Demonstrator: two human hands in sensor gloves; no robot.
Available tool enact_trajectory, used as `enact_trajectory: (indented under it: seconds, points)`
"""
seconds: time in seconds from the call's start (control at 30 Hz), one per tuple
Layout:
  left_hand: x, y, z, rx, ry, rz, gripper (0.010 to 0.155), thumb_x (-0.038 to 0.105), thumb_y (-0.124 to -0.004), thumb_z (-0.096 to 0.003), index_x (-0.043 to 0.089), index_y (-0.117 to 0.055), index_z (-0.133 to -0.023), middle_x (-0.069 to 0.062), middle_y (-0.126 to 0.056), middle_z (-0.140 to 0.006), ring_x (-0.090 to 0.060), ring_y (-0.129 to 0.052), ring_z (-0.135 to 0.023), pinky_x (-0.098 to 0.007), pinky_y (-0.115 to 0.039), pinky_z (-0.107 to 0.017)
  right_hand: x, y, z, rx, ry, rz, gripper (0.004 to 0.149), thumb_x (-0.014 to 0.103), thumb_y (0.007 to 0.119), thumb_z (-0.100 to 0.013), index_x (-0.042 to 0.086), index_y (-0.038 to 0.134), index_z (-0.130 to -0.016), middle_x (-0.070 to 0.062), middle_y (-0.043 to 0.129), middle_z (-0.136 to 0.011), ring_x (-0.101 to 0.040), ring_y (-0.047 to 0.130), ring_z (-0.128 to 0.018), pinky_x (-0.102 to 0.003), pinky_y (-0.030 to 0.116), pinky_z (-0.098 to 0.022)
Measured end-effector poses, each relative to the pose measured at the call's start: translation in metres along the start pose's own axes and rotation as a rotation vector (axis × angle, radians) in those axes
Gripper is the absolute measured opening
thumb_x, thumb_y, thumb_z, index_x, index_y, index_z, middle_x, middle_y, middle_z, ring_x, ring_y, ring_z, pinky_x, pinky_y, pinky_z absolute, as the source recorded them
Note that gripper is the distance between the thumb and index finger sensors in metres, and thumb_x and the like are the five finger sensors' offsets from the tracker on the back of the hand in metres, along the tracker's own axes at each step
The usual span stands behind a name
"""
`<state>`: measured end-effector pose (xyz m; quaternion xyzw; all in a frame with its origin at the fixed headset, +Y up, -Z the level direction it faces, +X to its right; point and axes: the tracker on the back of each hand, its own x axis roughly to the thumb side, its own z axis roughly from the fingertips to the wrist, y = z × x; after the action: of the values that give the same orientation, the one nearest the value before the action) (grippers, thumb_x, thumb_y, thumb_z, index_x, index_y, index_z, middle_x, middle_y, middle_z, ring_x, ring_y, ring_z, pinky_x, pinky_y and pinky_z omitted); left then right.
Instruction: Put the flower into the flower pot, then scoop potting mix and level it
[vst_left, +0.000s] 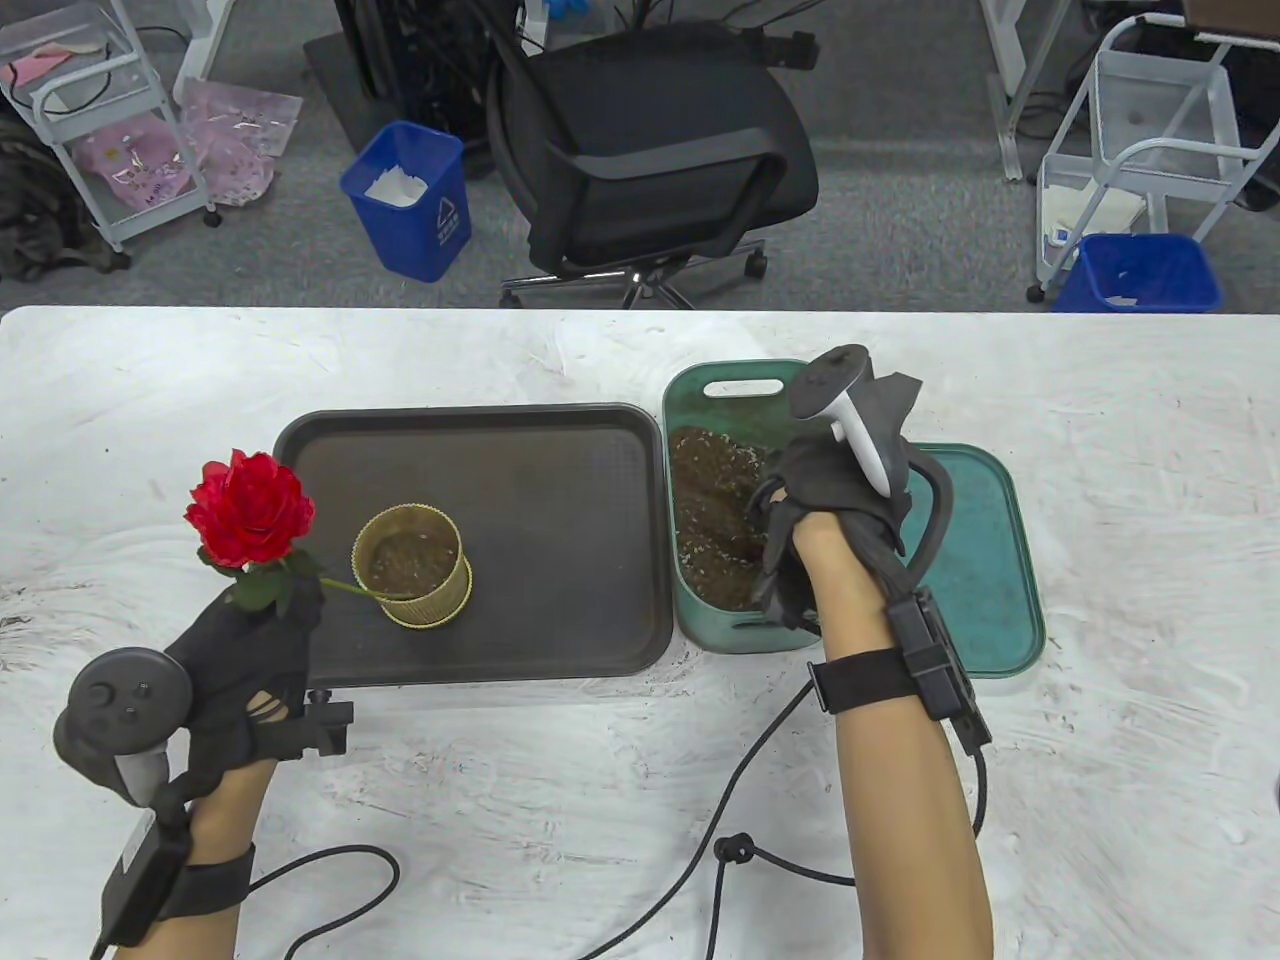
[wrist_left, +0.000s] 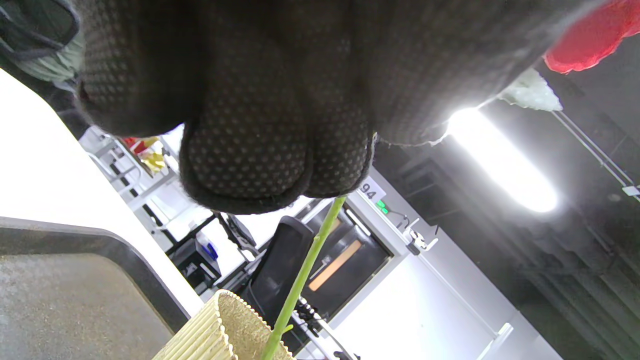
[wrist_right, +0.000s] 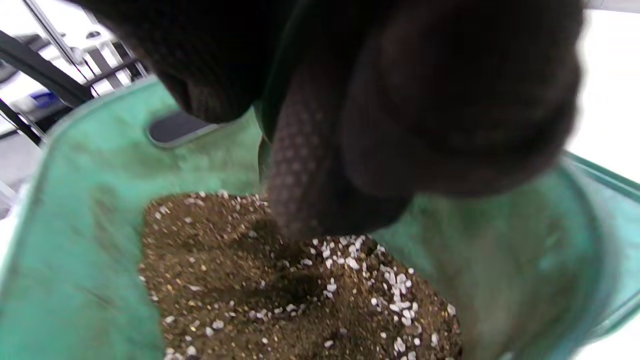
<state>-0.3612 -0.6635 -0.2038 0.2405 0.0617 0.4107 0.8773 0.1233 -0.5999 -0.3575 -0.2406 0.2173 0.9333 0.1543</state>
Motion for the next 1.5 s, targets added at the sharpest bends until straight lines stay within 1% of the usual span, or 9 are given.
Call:
enact_trajectory:
  seconds: [0.13, 0.2, 0.33, 0.43, 0.73, 0.83, 1.07, 1.2, 1.5]
  points:
    - [0.001, 0.0, 0.0, -0.001, -0.001, -0.001, 0.042, 0.047, -0.093, -0.0422, 0.021, -0.098, -0.076, 0.004, -0.107, -0.059, -0.019, -0.116, -0.036, -0.036, -0.096, -0.035, 0.008, 0.018, -0.021, 0.025, 0.082, 0.103, 0.055, 0.032, 0.081, -0.044, -0.002, 0.075, -0.086, -0.019, 0.1, -0.06, -0.027, 0.11, -0.023, -0.034, 0.098, -0.008]
    - [0.0, 0.0, -0.001, -0.001, -0.002, -0.004, 0.042, 0.047, -0.093, -0.042, 0.021, -0.098, -0.075, 0.004, -0.107, -0.058, -0.019, -0.116, -0.036, -0.036, -0.096, -0.035, 0.01, 0.026, -0.03, 0.032, 0.089, 0.105, 0.055, 0.032, 0.081, -0.044, -0.001, 0.074, -0.086, -0.019, 0.1, -0.06, -0.027, 0.11, -0.023, -0.034, 0.098, -0.008]
    - [0.0, 0.0, -0.001, -0.001, 0.002, 0.0, 0.043, 0.047, -0.093, -0.0421, 0.021, -0.098, -0.075, 0.004, -0.107, -0.059, -0.019, -0.116, -0.036, -0.036, -0.096, -0.035, 0.011, 0.033, -0.04, 0.064, 0.062, 0.016, 0.055, 0.032, 0.079, -0.044, -0.001, 0.072, -0.087, -0.018, 0.098, -0.061, -0.027, 0.11, -0.025, -0.035, 0.097, -0.01]
    - [0.0, 0.0, -0.001, -0.001, 0.005, 0.0, 0.042, 0.047, -0.093, -0.042, 0.021, -0.098, -0.075, 0.004, -0.107, -0.058, -0.019, -0.116, -0.036, -0.036, -0.096, -0.035, 0.013, 0.035, -0.044, 0.128, 0.023, -0.097, 0.054, 0.031, 0.078, -0.044, 0.0, 0.072, -0.088, -0.017, 0.098, -0.062, -0.028, 0.109, -0.026, -0.036, 0.097, -0.011]
    - [0.0, 0.001, -0.002, 0.002, 0.011, -0.001, 0.042, 0.047, -0.093, -0.0419, 0.021, -0.098, -0.075, 0.004, -0.107, -0.058, -0.02, -0.116, -0.036, -0.036, -0.096, -0.035, 0.016, 0.038, -0.055, 0.209, -0.007, -0.21, 0.055, 0.031, 0.076, -0.043, 0.001, 0.07, -0.089, -0.016, 0.097, -0.066, -0.03, 0.108, -0.031, -0.039, 0.096, -0.016]
    - [0.0, 0.001, -0.002, 0.002, 0.01, -0.003, 0.042, 0.047, -0.093, -0.042, 0.021, -0.098, -0.075, 0.004, -0.107, -0.058, -0.02, -0.116, -0.036, -0.036, -0.096, -0.035, 0.015, 0.038, -0.055, 0.276, -0.046, -0.314, 0.054, 0.031, 0.076, -0.043, 0.002, 0.07, -0.089, -0.015, 0.096, -0.066, -0.03, 0.108, -0.032, -0.04, 0.096, -0.017]
    - [0.002, 0.001, -0.001, 0.0, -0.002, -0.004, 0.042, 0.047, -0.093, -0.042, 0.021, -0.098, -0.075, 0.004, -0.107, -0.059, -0.019, -0.116, -0.036, -0.036, -0.096, -0.035, 0.003, 0.041, -0.053, 0.378, -0.065, -0.459, 0.054, 0.03, 0.074, -0.043, 0.001, 0.069, -0.089, -0.016, 0.096, -0.066, -0.029, 0.108, -0.032, -0.039, 0.096, -0.017]
    - [0.0, 0.001, -0.002, 0.002, 0.003, -0.003, 0.042, 0.047, -0.093, -0.0421, 0.021, -0.098, -0.075, 0.005, -0.107, -0.058, -0.019, -0.116, -0.036, -0.036, -0.096, -0.035, -0.006, 0.038, -0.045, 0.388, -0.073, -0.585, 0.054, 0.029, 0.074, -0.044, 0.0, 0.068, -0.089, -0.017, 0.095, -0.066, -0.03, 0.108, -0.033, -0.039, 0.097, -0.017]
    - [0.0, 0.0, -0.001, -0.001, -0.001, 0.001, 0.042, 0.047, -0.093, -0.042, 0.021, -0.098, -0.075, 0.005, -0.107, -0.059, -0.019, -0.116, -0.036, -0.036, -0.096, -0.035, -0.027, 0.025, -0.02, 0.353, -0.077, -0.684, 0.054, 0.029, 0.073, -0.044, 0.0, 0.068, -0.089, -0.017, 0.095, -0.066, -0.03, 0.109, -0.032, -0.039, 0.098, -0.016]
